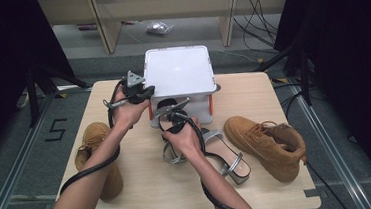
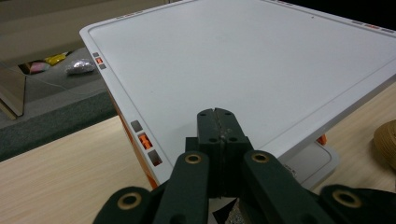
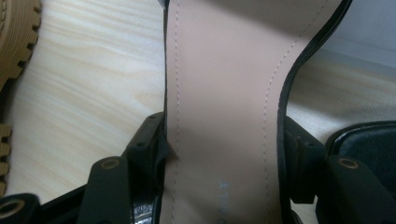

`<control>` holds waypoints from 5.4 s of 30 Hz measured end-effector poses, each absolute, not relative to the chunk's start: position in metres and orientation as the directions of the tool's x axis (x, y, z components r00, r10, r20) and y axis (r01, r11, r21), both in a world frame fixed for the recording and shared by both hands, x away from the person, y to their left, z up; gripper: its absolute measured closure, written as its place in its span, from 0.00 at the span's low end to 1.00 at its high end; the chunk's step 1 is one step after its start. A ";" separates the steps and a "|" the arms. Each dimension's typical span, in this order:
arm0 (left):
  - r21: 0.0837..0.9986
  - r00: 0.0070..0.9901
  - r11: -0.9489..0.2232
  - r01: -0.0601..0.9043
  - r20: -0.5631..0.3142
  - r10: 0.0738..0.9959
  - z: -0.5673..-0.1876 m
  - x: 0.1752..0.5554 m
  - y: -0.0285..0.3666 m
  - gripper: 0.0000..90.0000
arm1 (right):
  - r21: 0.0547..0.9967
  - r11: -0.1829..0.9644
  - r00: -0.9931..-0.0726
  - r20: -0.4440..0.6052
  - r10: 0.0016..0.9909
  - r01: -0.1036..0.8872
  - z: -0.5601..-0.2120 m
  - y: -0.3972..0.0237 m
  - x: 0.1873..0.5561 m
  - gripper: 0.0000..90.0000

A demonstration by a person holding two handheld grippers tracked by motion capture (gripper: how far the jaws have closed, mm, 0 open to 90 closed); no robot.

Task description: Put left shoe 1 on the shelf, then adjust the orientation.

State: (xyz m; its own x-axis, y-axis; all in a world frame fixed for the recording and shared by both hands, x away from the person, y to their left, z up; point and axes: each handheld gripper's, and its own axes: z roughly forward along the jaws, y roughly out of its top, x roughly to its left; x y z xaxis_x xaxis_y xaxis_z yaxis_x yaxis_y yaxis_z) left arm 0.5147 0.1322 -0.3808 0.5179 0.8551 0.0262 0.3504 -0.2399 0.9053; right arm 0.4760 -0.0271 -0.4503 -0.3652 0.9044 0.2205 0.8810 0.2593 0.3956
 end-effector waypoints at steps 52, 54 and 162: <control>0.911 0.514 -0.249 0.328 0.048 0.856 -0.381 0.516 0.133 1.00 | 0.425 0.135 -0.242 0.209 0.948 0.895 -0.475 -0.007 0.508 0.44; 0.911 0.513 -0.250 0.327 0.051 0.857 -0.381 0.516 0.133 1.00 | 0.432 0.139 -0.250 0.210 0.945 0.891 -0.474 -0.007 0.508 0.44; 0.903 0.521 -0.243 0.355 0.025 0.853 -0.380 0.515 0.132 1.00 | 0.524 0.320 -0.485 0.212 0.849 0.789 -0.476 -0.053 0.396 1.00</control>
State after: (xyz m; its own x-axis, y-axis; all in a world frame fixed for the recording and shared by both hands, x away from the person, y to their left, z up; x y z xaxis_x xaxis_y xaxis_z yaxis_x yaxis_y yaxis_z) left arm 0.5153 0.1320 -0.3801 0.5210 0.8532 0.0246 0.3549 -0.2428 0.9028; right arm 0.3962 -0.0528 -0.4756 -0.4845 0.8488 0.2115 0.7893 0.3200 0.5240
